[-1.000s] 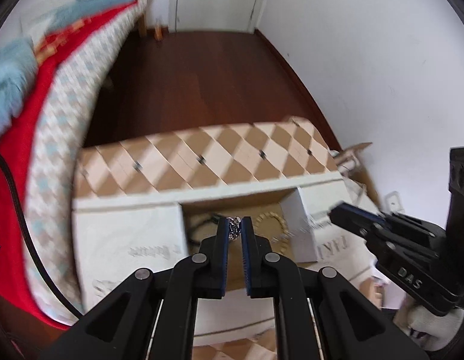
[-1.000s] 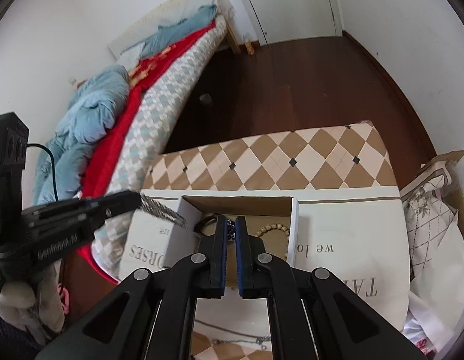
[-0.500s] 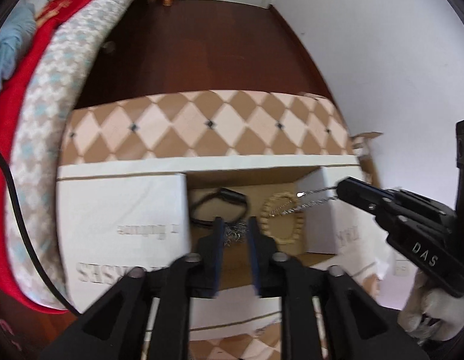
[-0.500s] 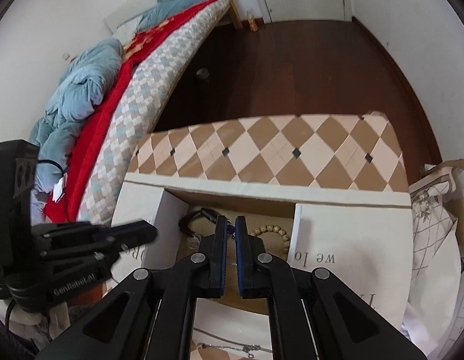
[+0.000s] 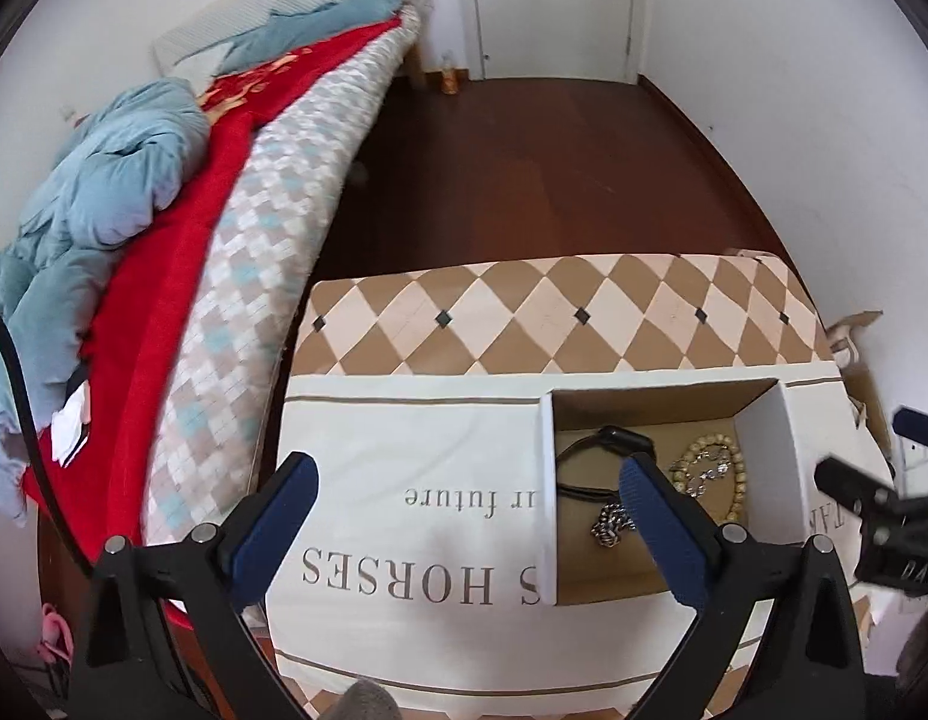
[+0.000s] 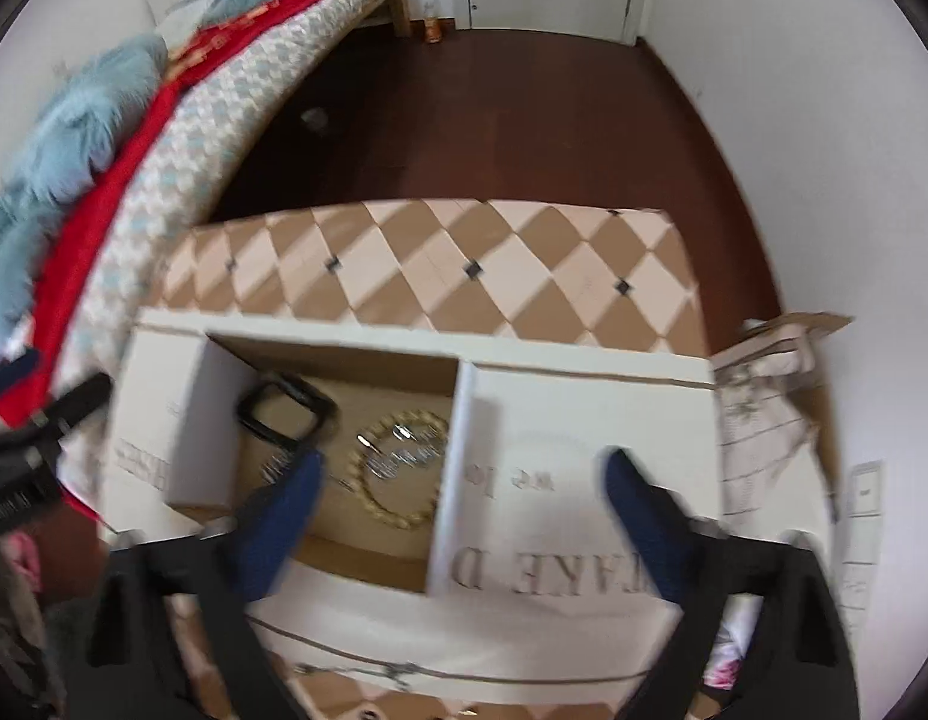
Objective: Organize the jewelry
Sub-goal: 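Lift both open tools up out of the box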
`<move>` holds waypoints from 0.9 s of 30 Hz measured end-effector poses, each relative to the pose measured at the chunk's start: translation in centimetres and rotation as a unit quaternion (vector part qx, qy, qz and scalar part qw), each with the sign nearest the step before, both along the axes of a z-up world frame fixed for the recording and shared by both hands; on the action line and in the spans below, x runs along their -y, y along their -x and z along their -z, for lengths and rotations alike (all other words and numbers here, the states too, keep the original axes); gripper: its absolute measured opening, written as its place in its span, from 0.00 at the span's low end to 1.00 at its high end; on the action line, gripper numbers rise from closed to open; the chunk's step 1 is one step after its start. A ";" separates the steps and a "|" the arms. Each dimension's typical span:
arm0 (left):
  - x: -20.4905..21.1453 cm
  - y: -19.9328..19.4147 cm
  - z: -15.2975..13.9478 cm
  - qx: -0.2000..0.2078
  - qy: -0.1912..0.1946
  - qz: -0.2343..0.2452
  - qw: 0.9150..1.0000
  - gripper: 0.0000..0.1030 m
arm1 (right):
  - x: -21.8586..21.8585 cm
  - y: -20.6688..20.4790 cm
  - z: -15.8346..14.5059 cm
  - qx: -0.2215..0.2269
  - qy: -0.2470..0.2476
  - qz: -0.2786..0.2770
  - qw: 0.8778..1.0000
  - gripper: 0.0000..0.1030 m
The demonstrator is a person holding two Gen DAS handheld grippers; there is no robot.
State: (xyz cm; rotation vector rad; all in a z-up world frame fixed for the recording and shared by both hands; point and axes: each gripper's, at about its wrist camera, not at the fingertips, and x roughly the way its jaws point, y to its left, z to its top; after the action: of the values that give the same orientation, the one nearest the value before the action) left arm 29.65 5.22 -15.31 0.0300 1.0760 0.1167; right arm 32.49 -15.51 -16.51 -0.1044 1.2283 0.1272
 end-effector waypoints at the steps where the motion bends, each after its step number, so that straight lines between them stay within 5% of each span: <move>1: 0.0 0.3 0.1 0.003 -0.002 -0.002 1.000 0.99 | -0.2 0.5 0.4 -0.004 0.011 0.001 1.000 1.00; 10: 0.5 3.1 1.3 0.002 -0.025 -0.007 1.000 1.00 | -1.1 4.4 2.1 -0.002 0.015 0.021 1.000 1.00; 27: 0.4 9.9 -4.6 0.068 -0.028 -0.015 0.997 0.99 | -1.2 10.3 -5.8 0.096 -0.003 0.032 0.995 1.00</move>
State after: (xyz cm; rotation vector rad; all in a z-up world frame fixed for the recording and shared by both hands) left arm 19.74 4.79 -10.74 0.0554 0.9371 0.1743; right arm 22.21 -14.26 -10.76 -0.0699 1.0384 0.0635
